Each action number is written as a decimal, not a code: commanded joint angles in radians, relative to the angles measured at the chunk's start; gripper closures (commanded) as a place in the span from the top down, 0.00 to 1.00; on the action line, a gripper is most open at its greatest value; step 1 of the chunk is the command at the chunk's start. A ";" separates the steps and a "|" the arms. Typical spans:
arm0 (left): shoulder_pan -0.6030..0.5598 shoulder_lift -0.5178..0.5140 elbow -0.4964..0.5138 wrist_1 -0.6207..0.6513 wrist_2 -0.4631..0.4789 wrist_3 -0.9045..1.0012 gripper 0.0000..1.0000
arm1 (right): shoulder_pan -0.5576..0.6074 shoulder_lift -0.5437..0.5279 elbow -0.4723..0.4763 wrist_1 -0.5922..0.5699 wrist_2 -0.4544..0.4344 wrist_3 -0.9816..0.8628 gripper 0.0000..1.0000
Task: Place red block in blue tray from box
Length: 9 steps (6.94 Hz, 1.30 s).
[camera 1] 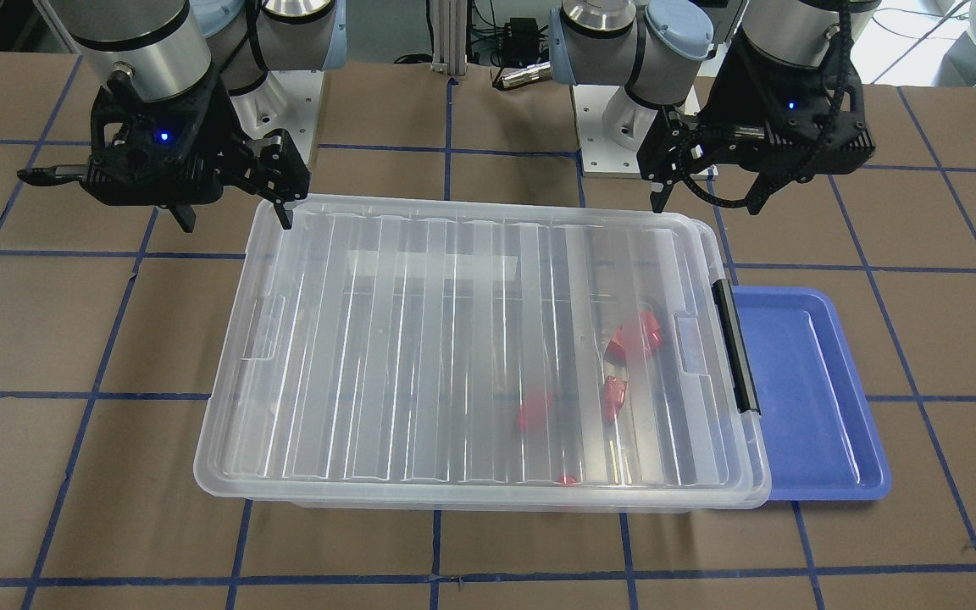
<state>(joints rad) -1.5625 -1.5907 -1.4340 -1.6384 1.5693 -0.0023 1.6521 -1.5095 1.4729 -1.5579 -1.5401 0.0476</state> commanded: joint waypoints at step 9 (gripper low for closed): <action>-0.002 0.006 -0.016 0.002 0.000 0.001 1.00 | -0.020 0.097 0.176 -0.273 -0.049 -0.028 1.00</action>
<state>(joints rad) -1.5658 -1.5846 -1.4486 -1.6374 1.5698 -0.0022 1.6326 -1.4305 1.5810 -1.7470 -1.5761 0.0258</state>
